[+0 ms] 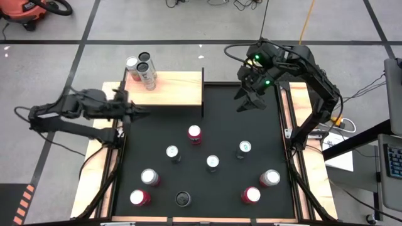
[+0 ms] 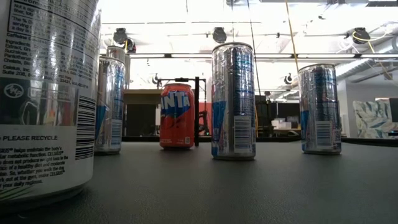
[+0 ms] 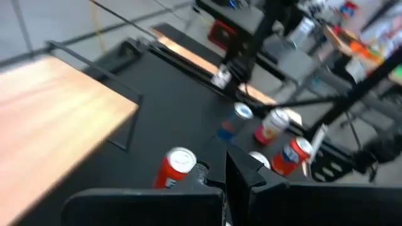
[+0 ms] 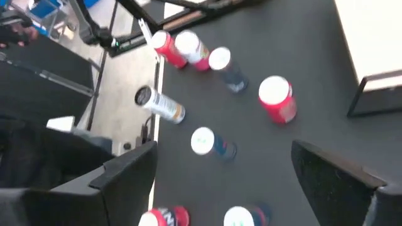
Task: Place canned beverage on shelf
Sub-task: Put the right pink soda can on the shelf aligned with the other pink soda can
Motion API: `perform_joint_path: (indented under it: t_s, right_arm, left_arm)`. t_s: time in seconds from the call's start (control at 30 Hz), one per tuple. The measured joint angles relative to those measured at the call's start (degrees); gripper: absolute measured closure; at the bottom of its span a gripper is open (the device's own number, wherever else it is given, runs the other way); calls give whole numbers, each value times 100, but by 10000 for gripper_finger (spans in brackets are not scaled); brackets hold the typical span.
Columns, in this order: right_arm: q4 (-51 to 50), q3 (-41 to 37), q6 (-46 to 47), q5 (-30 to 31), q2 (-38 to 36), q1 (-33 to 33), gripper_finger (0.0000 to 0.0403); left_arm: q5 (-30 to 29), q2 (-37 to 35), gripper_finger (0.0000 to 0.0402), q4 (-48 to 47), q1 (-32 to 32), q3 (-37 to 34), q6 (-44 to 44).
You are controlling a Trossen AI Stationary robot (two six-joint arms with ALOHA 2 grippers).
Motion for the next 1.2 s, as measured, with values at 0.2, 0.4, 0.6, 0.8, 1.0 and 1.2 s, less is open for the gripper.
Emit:
perform_joint_path:
  t_s: [0.2,0.4,0.6,0.8,1.0,1.2]
  right_arm:
    - [-50,0,-179,107,-154,2,57]
    - [-53,0,-493,107,-238,2,58]
    - [-55,0,-665,85,-465,2,58]
    - [-55,0,-393,83,-780,60,57]
    - [-57,0,393,578,-946,400,57]
    - [-56,-2,1477,1286,-967,1038,58]
  left_arm:
    - [-605,870,402,444,-745,-2,8]
    - [-1298,1796,402,703,-1321,280,-108]
    - [-1494,2597,402,674,-1714,756,-141]
    - [-1653,3113,402,671,-1856,1037,-153]
    - [-1649,3219,402,590,-1835,1062,-149]
    - [-1443,3104,402,652,-1834,1065,-335]
